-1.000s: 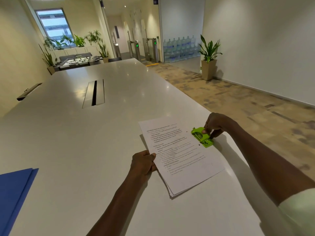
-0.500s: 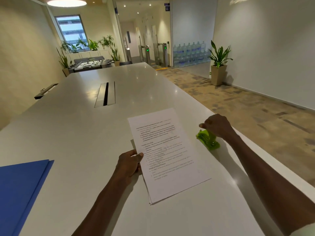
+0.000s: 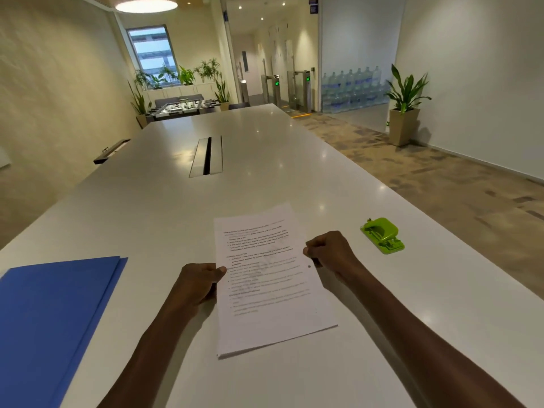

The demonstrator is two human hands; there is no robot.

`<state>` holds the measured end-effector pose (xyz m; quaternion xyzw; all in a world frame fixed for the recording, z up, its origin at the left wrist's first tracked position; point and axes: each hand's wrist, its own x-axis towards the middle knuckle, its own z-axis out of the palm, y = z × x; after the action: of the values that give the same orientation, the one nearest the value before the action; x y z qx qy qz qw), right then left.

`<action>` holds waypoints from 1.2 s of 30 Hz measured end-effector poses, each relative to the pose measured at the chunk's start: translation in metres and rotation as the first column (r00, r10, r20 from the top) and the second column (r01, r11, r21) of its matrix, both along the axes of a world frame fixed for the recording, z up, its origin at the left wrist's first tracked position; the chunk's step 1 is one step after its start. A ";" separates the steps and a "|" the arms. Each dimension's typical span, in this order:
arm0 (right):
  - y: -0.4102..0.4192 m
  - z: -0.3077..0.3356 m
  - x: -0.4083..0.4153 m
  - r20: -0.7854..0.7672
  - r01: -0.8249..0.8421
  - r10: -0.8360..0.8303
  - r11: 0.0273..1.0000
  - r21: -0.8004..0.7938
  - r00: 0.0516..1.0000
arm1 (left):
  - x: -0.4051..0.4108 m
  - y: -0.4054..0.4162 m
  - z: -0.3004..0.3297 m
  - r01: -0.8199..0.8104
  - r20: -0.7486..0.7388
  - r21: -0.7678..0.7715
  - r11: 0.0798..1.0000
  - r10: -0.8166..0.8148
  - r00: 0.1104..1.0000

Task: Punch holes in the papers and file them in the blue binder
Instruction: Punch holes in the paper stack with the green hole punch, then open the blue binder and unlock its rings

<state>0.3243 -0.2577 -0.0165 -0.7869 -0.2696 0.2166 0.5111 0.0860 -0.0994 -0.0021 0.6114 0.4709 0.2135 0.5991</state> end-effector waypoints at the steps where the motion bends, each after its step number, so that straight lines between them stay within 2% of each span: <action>1: 0.003 -0.002 -0.005 0.020 -0.011 0.012 1.000 -0.021 1.000 | -0.005 0.002 -0.002 -0.012 -0.023 0.026 1.000 0.012 1.000; 8: 0.011 -0.012 -0.033 0.204 -0.023 0.046 0.993 -0.113 0.978 | -0.020 0.003 -0.014 -0.038 -0.250 0.354 0.934 0.133 0.959; 15: 0.016 -0.008 -0.049 0.260 0.017 0.030 0.984 -0.178 0.965 | -0.024 0.001 -0.014 -0.023 -0.349 0.500 0.866 0.226 0.910; 24: 0.019 -0.014 -0.053 0.344 0.037 0.047 0.971 -0.235 0.938 | -0.031 -0.010 -0.011 0.006 -0.376 0.572 0.820 0.256 0.890; 28: 0.018 -0.005 -0.060 0.287 0.067 -0.005 0.976 -0.208 0.958 | -0.057 -0.010 -0.012 -0.036 -0.322 0.585 0.810 0.273 0.907; 31: 0.020 0.005 -0.077 0.419 0.075 0.017 0.976 -0.203 0.908 | -0.088 -0.002 -0.013 -0.045 -0.300 0.590 0.806 0.271 0.915; 36: 0.037 0.021 -0.132 0.539 0.028 0.020 0.996 -0.082 0.842 | -0.139 0.018 -0.004 -0.037 -0.223 0.602 0.798 0.213 0.951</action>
<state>0.1921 -0.2203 0.0040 -0.8380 -0.3911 -0.0028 0.3806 -0.0531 -0.0815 -0.0056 0.7582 0.5003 0.3003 0.2911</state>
